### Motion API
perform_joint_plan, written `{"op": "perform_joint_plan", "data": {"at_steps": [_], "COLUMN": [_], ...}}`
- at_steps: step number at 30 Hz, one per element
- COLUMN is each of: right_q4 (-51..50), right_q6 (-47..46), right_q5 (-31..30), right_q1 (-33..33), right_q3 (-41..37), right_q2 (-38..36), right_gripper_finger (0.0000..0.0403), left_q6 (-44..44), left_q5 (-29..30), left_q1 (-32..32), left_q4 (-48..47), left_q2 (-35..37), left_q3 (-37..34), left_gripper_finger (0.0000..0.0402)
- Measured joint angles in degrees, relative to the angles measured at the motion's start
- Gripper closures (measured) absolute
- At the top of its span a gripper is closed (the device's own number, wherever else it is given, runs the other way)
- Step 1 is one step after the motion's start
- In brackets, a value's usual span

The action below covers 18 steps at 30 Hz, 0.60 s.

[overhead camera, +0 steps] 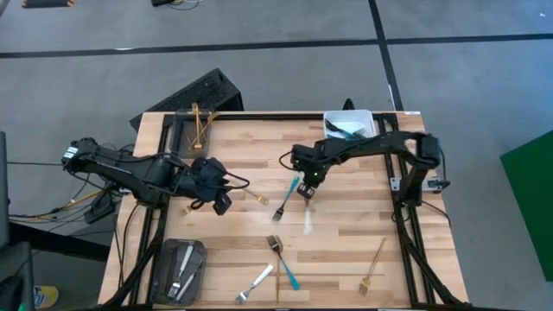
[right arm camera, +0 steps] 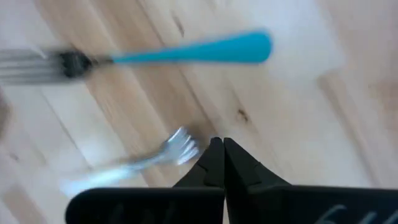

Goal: Sort silverware by color (type)
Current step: Put the white fork into the bottom black bin

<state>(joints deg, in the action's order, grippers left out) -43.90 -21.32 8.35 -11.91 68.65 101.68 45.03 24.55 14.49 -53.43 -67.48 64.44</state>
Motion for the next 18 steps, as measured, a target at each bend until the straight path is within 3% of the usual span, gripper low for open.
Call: {"op": "perform_joint_plan", "data": {"at_steps": [7,13,18], "right_q4": [4.4,6.8,4.9], "right_q6": [-16.2,-18.2,-25.6], "right_q5": [-4.9,-8.9,-11.0], "right_q1": [7.6,18.4,26.2], "right_q3": [0.1,0.1,0.1], "right_q2": [-8.5,-9.0,-6.8], "right_gripper_finger": [0.0382,0.033,0.0292], "left_q6": [-7.8,-13.3,-17.3], "left_q5": [-6.9,-9.5,-14.8], "left_q1": [-1.8,-1.8,-1.8], "left_q4": [0.9,4.9,19.6], "left_q2": [0.0,0.0,-0.2], "left_q3": [0.0,0.0,-4.2], "left_gripper_finger": [0.0303,0.0303,0.0303]}}
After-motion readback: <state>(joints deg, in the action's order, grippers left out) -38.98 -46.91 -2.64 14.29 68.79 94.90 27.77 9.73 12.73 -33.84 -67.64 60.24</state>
